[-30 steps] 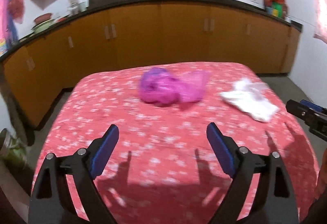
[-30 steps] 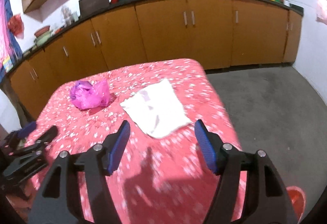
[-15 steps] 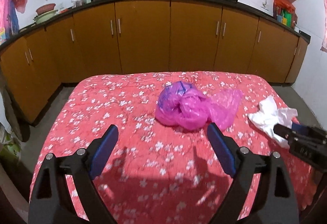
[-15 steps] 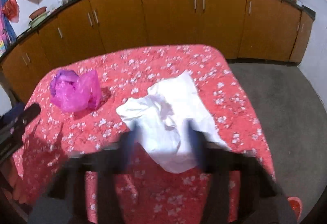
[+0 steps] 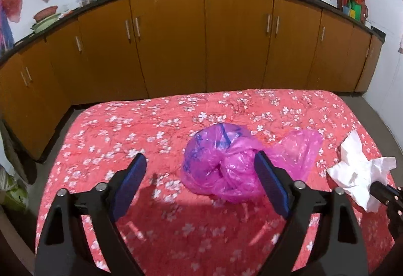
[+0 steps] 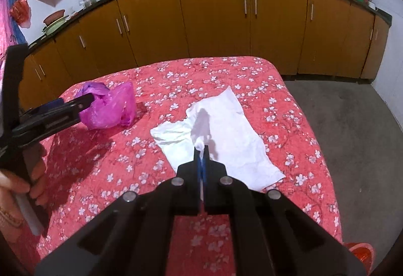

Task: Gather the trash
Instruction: 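Grasp the pink plastic bag with the left gripper while the right gripper grasps white tissue, then carry the pink bag and white tissue over the orange basket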

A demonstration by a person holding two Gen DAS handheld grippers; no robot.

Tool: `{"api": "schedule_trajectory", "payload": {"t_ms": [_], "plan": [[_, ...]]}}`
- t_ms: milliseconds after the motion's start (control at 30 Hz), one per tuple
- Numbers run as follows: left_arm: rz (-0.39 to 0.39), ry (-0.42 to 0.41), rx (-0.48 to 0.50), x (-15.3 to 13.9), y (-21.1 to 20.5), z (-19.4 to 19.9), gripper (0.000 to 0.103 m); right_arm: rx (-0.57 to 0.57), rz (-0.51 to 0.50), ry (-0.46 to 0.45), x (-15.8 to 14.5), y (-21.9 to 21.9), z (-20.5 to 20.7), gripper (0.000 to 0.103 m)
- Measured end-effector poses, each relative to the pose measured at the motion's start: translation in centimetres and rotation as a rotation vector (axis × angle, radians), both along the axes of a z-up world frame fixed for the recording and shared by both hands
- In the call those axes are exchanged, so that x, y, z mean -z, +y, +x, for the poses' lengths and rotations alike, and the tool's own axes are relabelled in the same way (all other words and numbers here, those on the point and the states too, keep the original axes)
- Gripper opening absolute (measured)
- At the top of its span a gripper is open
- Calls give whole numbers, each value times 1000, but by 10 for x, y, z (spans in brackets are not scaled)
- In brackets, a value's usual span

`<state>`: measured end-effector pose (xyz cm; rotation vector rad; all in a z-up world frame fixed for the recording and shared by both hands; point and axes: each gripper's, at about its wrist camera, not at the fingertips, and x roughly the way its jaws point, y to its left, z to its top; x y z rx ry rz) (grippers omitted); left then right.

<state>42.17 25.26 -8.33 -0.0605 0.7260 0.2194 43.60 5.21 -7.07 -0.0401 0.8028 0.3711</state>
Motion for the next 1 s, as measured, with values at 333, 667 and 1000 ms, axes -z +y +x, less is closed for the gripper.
{"api": "schedule_trajectory", "payload": {"t_ms": [333,667,1000], "plan": [[-15,1,53,0,-7,-1,37,13,-9,4,2,0,-3,3],[-20,-44,121,-11,-26,-50,29,2,-13,-75,-9,-9,-33,3],[36,-91,179,-30,-65,-90,29,38,21,-143,-35,-38,-72,3]]}}
